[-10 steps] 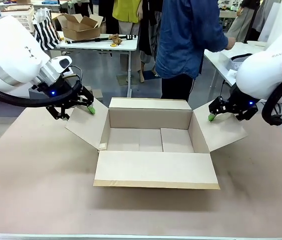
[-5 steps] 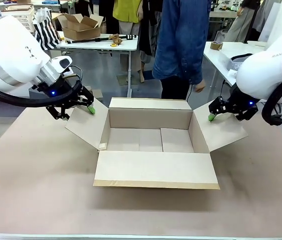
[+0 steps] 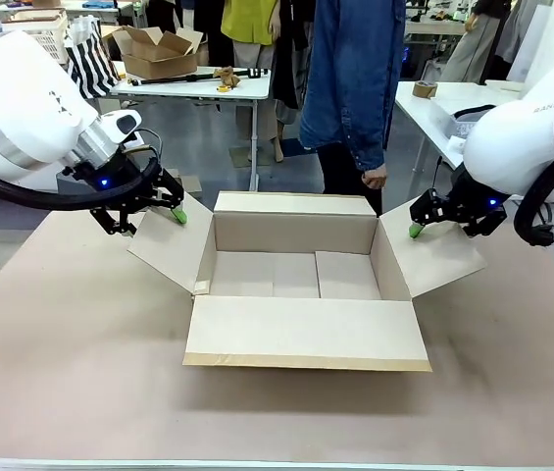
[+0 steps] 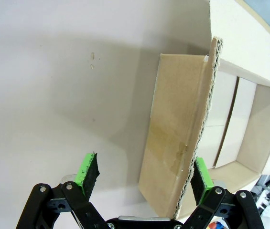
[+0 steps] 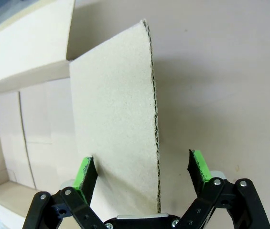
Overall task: Pack the gift set into the box.
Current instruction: Lift both hands away from the flaps of the Package Box.
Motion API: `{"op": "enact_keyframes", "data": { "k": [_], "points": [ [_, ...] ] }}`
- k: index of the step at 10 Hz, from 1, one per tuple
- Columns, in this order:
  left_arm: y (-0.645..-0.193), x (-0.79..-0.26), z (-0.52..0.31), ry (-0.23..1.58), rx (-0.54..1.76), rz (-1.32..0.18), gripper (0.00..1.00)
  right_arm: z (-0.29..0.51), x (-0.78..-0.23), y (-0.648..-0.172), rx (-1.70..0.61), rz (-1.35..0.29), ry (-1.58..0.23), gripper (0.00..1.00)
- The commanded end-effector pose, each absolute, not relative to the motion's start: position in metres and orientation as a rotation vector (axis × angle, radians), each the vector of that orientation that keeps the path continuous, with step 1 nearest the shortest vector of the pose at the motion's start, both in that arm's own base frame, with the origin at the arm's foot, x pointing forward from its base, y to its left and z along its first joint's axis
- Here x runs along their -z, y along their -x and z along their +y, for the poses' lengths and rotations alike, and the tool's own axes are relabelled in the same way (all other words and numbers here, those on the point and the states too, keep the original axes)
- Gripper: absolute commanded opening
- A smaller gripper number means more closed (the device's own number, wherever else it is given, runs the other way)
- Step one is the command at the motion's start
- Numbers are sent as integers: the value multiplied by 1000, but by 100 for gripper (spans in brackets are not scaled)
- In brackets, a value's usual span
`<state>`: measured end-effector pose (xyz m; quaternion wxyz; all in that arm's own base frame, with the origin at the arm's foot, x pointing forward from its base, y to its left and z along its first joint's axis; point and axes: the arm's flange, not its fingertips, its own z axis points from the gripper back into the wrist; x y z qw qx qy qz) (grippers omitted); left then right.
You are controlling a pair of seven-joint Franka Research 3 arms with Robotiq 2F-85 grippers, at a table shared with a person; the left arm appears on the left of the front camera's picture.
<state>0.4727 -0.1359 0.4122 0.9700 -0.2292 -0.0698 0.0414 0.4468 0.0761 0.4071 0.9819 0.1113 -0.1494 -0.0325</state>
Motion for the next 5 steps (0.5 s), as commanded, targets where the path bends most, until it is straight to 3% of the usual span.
{"op": "enact_keyframes", "data": {
  "k": [1,5],
  "points": [
    [-471,-414,-138,444,-95,-143,100,76,-406,-445,76,-321,-209,100],
    [-471,-414,-138,444,-95,-143,100,76,-406,-445,76,-321,-209,100]
  ]
}}
